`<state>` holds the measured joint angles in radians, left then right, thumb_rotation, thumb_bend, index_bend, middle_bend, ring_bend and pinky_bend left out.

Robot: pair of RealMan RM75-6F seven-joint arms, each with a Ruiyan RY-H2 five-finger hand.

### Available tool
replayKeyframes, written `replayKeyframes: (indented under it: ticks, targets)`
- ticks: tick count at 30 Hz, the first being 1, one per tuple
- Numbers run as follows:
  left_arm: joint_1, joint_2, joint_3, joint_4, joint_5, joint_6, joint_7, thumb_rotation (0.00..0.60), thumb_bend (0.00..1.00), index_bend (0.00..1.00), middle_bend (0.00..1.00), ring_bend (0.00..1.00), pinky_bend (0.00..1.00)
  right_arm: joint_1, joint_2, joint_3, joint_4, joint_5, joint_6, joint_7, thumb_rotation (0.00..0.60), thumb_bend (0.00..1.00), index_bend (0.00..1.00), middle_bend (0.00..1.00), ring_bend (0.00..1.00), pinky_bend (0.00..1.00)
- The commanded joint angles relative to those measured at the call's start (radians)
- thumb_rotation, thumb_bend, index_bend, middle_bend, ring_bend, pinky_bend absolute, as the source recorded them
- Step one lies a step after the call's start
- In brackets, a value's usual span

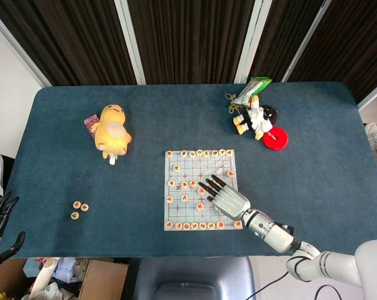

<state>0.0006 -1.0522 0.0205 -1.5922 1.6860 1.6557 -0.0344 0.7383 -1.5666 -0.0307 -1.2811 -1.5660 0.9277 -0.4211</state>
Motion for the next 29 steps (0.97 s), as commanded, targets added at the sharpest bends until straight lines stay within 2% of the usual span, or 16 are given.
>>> replayKeyframes:
  ticks: [1, 4, 6, 8, 10, 13, 17, 20, 29]
  targets:
    - [0.000, 0.000, -0.002, 0.000, -0.003, 0.000, 0.002, 0.600, 0.39, 0.00, 0.00, 0.00, 0.02, -0.022, 0.028, 0.012, -0.041, -0.008, 0.061, 0.036, 0.600, 0.45, 0.47, 0.06, 0.00, 0.00]
    - [0.001, -0.001, -0.002, -0.001, -0.006, 0.001, 0.007, 0.600, 0.39, 0.00, 0.00, 0.00, 0.02, -0.070, 0.087, 0.011, -0.118, -0.015, 0.149, 0.076, 0.600, 0.45, 0.39, 0.06, 0.00, 0.00]
    - [0.002, -0.002, -0.002, -0.002, -0.005, 0.002, 0.010, 0.600, 0.39, 0.00, 0.00, 0.00, 0.02, -0.123, 0.142, 0.005, -0.200, 0.007, 0.209, 0.065, 0.600, 0.44, 0.27, 0.04, 0.00, 0.00]
    - [0.003, -0.003, -0.002, -0.002, -0.003, 0.005, 0.014, 0.600, 0.39, 0.00, 0.00, 0.00, 0.02, -0.207, 0.223, -0.014, -0.328, 0.058, 0.288, 0.013, 0.600, 0.45, 0.09, 0.01, 0.00, 0.00]
    - [0.004, -0.005, -0.003, -0.002, -0.002, 0.007, 0.017, 0.600, 0.39, 0.00, 0.00, 0.00, 0.02, -0.300, 0.307, -0.045, -0.463, 0.126, 0.367, -0.052, 0.600, 0.45, 0.01, 0.00, 0.00, 0.00]
    - [0.003, -0.008, -0.003, 0.000, 0.000, 0.008, 0.020, 0.600, 0.39, 0.00, 0.00, 0.00, 0.02, -0.406, 0.371, -0.079, -0.554, 0.155, 0.485, -0.056, 0.600, 0.44, 0.00, 0.00, 0.00, 0.00]
    - [0.005, -0.017, -0.005, 0.006, 0.013, 0.022, 0.033, 0.600, 0.39, 0.00, 0.00, 0.00, 0.02, -0.553, 0.378, -0.101, -0.522, 0.121, 0.677, 0.034, 0.600, 0.43, 0.00, 0.00, 0.00, 0.00]
    - [0.006, -0.024, -0.001, 0.009, 0.026, 0.026, 0.044, 0.600, 0.39, 0.00, 0.00, 0.00, 0.02, -0.594, 0.371, -0.096, -0.484, 0.046, 0.754, 0.063, 0.600, 0.41, 0.00, 0.00, 0.00, 0.00]
    - [0.006, -0.029, -0.001, 0.005, 0.020, 0.018, 0.067, 0.600, 0.39, 0.00, 0.00, 0.00, 0.02, -0.605, 0.376, -0.080, -0.465, 0.010, 0.701, 0.089, 0.600, 0.35, 0.00, 0.00, 0.00, 0.00]
